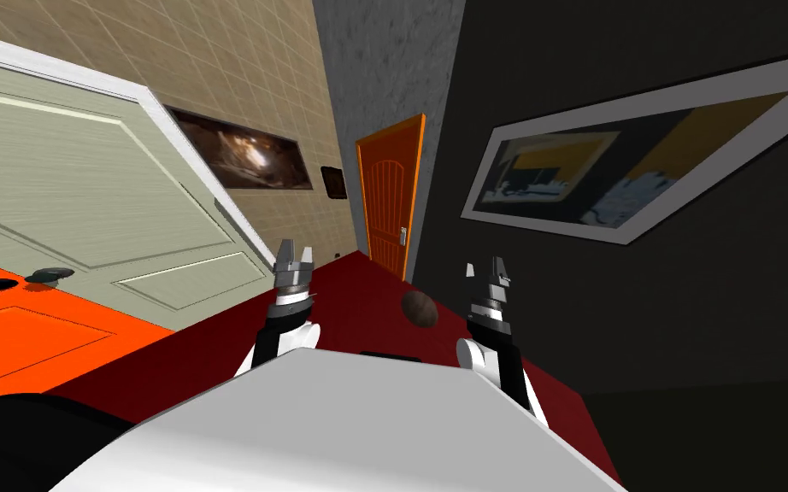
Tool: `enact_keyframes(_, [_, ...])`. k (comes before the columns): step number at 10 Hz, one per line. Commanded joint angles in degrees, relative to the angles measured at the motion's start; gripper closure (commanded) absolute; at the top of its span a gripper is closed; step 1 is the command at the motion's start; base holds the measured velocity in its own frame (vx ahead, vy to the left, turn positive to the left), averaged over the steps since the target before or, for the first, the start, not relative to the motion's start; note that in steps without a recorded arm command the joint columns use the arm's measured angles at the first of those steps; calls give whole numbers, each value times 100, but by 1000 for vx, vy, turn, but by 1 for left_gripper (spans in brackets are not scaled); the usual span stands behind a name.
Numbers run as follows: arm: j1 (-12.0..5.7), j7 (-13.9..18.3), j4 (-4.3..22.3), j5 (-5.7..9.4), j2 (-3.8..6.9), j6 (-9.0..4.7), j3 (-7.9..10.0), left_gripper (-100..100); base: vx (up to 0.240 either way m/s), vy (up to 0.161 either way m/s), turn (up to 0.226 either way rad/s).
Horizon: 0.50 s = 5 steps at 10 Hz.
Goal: Push the door open
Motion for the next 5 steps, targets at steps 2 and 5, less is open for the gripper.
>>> enact_keyframes(2, [-232, -331, 332, -147, 109, 80, 201, -100, 108, 88, -191])
enact_keyframes(5, [-434, -613, 644, -278, 189, 130, 380, -100, 71, 93, -162])
